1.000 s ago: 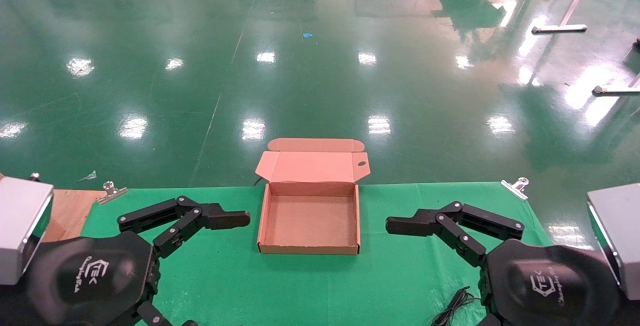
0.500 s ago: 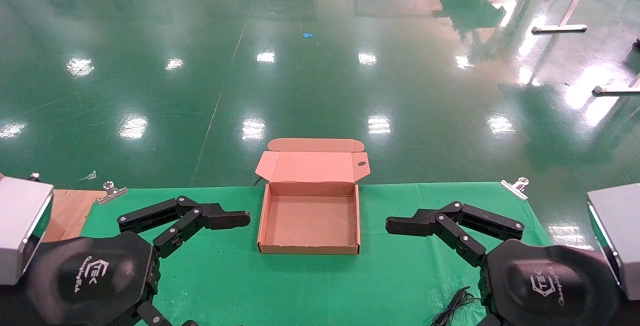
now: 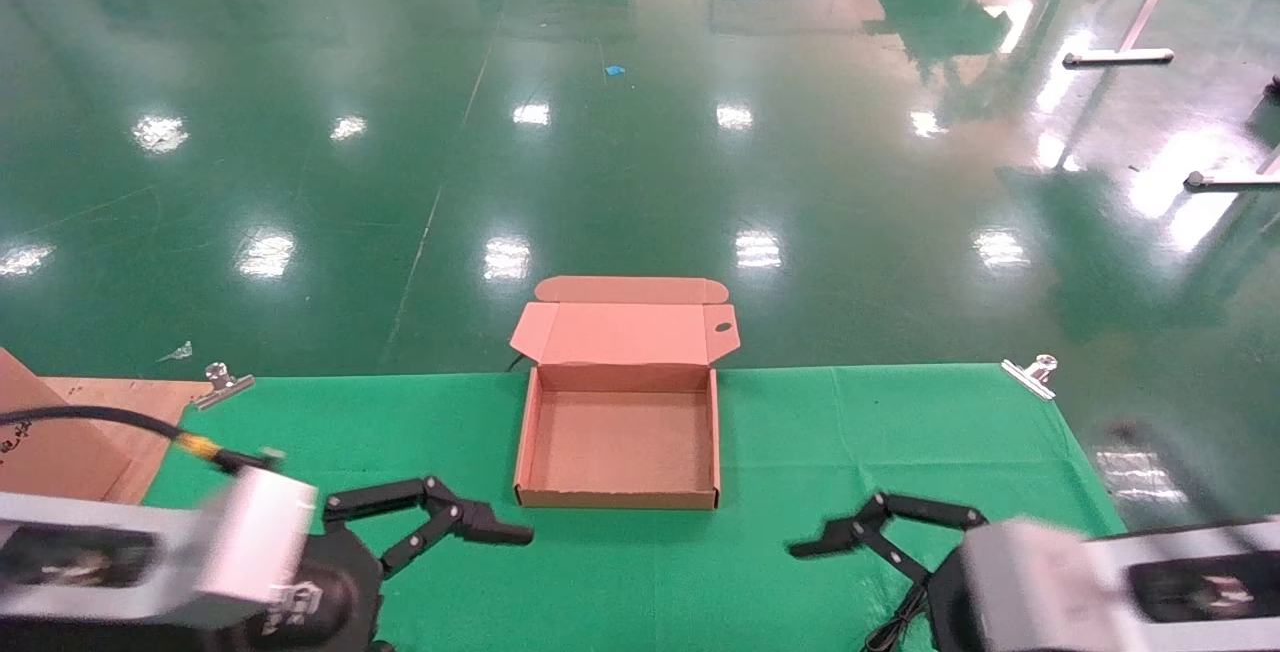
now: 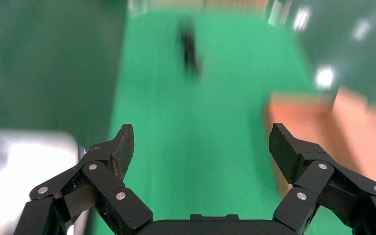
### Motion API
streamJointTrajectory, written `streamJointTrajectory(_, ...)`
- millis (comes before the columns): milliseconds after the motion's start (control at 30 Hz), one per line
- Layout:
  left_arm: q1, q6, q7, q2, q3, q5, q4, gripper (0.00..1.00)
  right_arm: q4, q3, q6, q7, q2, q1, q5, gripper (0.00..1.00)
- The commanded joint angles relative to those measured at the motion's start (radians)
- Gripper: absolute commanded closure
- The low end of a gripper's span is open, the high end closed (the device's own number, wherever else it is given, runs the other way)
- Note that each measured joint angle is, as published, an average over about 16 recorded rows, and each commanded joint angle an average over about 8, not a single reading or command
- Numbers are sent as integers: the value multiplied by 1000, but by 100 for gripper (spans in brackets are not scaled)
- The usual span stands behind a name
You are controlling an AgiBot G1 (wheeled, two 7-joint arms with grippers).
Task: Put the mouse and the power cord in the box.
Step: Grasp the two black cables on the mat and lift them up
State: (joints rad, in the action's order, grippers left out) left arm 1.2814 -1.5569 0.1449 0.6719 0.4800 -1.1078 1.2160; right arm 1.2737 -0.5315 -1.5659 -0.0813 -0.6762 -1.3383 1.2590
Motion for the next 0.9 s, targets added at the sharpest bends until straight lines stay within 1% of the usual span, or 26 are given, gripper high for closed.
streamJointTrajectory(33, 45, -21, -7, 15, 46, -82, -25, 0, -7, -57, -17, 16, -20, -63, 118, 0)
streamJointTrajectory(233, 165, -15, -79, 54, 213, -365, -136, 0, -65, -278, -11, 159, -113, -204, 421, 0)
streamJointTrajectory(300, 201, -3, -112, 75, 259, -454, -192, 0, -108, -332, 5, 207, -146, -232, 503, 0)
streamJointTrajectory(400, 241, 25, -164, 112, 310, -565, -290, 0, -198, -381, 51, 280, -191, -244, 588, 0)
streamJointTrajectory(500, 266, 69, -224, 151, 348, -656, -395, 0, -312, -399, 118, 359, -232, -230, 626, 0)
streamJointTrajectory(600, 278, 114, -277, 189, 373, -713, -500, 0, -439, -401, 181, 440, -272, -210, 627, 0)
streamJointTrajectory(767, 283, 168, -363, 253, 394, -751, -658, 0, -628, -399, 257, 562, -346, -198, 614, 0)
streamJointTrajectory(900, 281, 196, -423, 296, 405, -763, -758, 0, -753, -396, 311, 636, -400, -196, 608, 0)
